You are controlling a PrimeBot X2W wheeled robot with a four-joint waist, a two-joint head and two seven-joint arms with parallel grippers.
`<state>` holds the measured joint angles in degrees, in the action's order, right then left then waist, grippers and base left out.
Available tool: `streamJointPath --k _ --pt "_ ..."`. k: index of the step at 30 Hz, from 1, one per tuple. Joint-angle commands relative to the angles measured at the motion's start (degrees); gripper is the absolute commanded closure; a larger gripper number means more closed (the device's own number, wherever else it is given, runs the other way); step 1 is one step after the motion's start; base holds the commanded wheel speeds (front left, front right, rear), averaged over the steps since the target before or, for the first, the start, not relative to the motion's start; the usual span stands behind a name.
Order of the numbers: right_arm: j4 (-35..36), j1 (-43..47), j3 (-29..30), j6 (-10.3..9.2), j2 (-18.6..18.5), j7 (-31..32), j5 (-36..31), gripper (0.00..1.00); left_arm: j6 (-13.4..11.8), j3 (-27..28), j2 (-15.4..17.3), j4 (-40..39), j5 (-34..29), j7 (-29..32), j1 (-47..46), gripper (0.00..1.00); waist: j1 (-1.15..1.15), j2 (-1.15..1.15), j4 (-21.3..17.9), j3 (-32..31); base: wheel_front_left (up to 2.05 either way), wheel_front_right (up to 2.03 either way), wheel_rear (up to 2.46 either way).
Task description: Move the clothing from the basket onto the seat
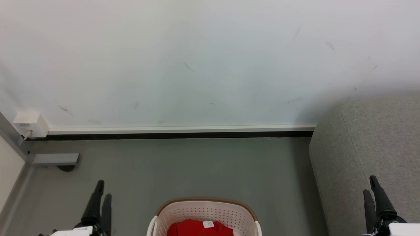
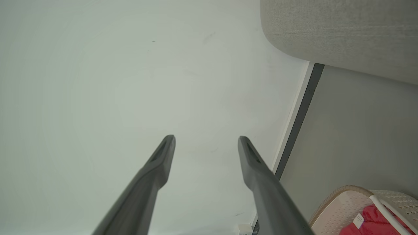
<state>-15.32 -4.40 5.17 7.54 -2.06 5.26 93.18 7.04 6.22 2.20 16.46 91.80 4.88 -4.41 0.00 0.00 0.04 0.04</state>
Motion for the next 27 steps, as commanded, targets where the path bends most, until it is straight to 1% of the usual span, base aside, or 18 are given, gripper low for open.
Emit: streamJointPath --k 1,6,11,17,24,27 --pt "1.75 -1.27 -0.59 0.00 -0.55 -0.71 0.47 0.00 0.18 -0.20 0.24 -1.08 0.07 -0.89 -1.29 0.00 0.00 0.00 0.03 0.00 0.00 0.00 0.00" --pt "3.38 -1.35 -1.55 0.00 -0.59 -1.85 0.48 0.00 0.20 0.27 0.28 -2.57 -2.29 -2.24 -1.42 0.00 0.00 0.00 0.07 0.03 0.00 0.00 0.00" --pt "5.00 -1.58 -2.80 0.00 -0.79 -3.35 -1.96 0.00 0.23 0.90 0.32 -4.51 -6.57 -3.55 -1.31 0.00 0.00 0.00 0.07 0.09 0.00 0.00 0.00" --pt "6.21 -1.86 -5.34 -0.01 -1.95 -5.28 -6.69 0.00 0.26 1.52 0.37 -6.24 -12.94 -4.99 -1.01 0.00 0.00 0.00 0.00 0.16 0.00 0.00 0.00" --pt "7.10 -1.97 -6.46 -0.02 -2.45 -6.90 -14.84 0.00 0.29 1.46 0.42 -7.36 -21.34 -6.58 -0.47 0.00 0.00 0.00 -0.11 0.20 0.00 0.00 0.00" --pt "7.36 -1.99 -7.14 -0.02 -2.72 -7.55 -18.54 0.00 -0.13 1.29 0.45 -8.00 -26.22 -7.23 -0.28 0.00 0.00 0.00 -0.14 0.20 0.00 0.00 0.00"
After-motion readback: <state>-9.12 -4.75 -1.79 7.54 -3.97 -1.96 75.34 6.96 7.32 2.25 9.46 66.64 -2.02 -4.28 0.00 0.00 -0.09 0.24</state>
